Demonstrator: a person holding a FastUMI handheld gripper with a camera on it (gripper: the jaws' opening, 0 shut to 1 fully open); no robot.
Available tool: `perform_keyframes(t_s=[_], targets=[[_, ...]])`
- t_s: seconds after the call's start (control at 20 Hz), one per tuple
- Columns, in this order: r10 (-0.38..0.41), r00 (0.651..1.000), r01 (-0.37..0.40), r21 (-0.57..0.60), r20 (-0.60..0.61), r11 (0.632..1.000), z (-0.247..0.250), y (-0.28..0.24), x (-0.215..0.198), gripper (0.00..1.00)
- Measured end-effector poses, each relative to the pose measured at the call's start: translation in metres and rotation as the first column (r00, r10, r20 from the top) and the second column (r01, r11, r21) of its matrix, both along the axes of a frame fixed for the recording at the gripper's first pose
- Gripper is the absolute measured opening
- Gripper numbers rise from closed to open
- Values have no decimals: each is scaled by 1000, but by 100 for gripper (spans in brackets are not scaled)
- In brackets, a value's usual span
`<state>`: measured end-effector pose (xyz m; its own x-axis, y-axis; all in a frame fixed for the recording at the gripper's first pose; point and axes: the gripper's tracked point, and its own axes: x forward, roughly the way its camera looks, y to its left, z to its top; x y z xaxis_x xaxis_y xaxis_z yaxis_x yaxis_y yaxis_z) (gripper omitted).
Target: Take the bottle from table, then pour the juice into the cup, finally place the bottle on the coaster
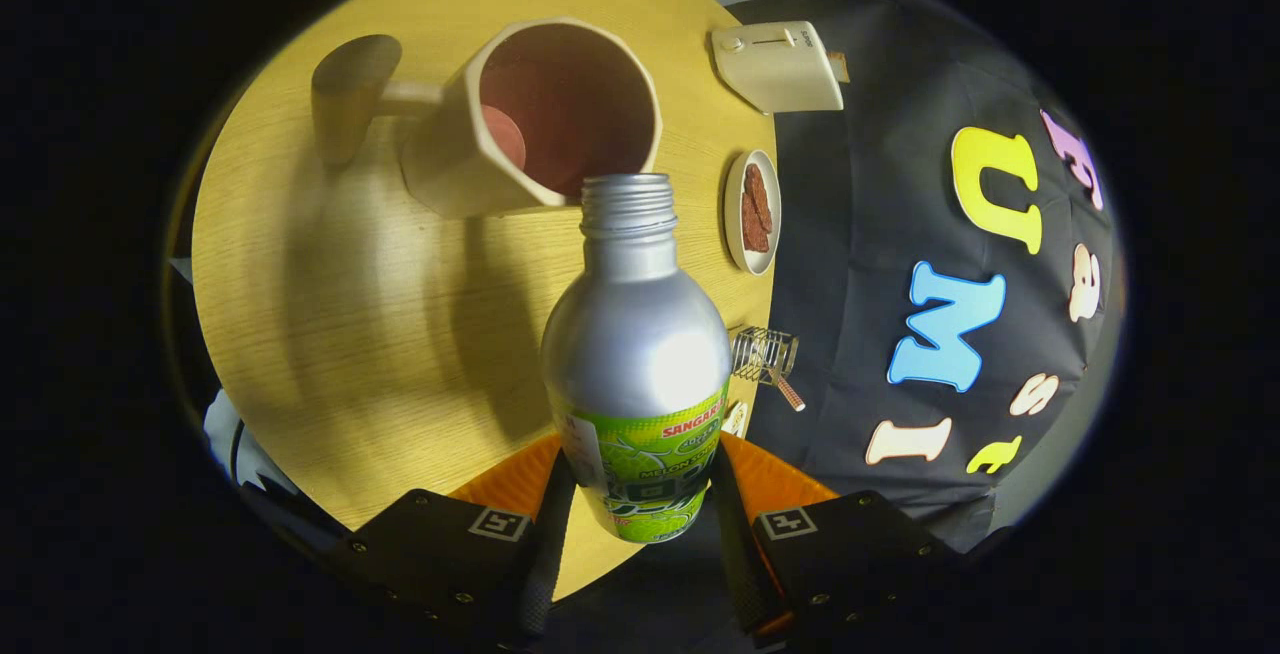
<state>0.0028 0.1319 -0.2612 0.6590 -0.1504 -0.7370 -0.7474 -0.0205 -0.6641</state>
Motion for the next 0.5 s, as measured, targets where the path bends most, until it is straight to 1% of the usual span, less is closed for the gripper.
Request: perform_keyframes(t_s=[0.2,0.5], targets=[[36,999,-36,-33,4,999,6,2,5,69],[59,998,-59,-72,3,996,9,3,5,69]])
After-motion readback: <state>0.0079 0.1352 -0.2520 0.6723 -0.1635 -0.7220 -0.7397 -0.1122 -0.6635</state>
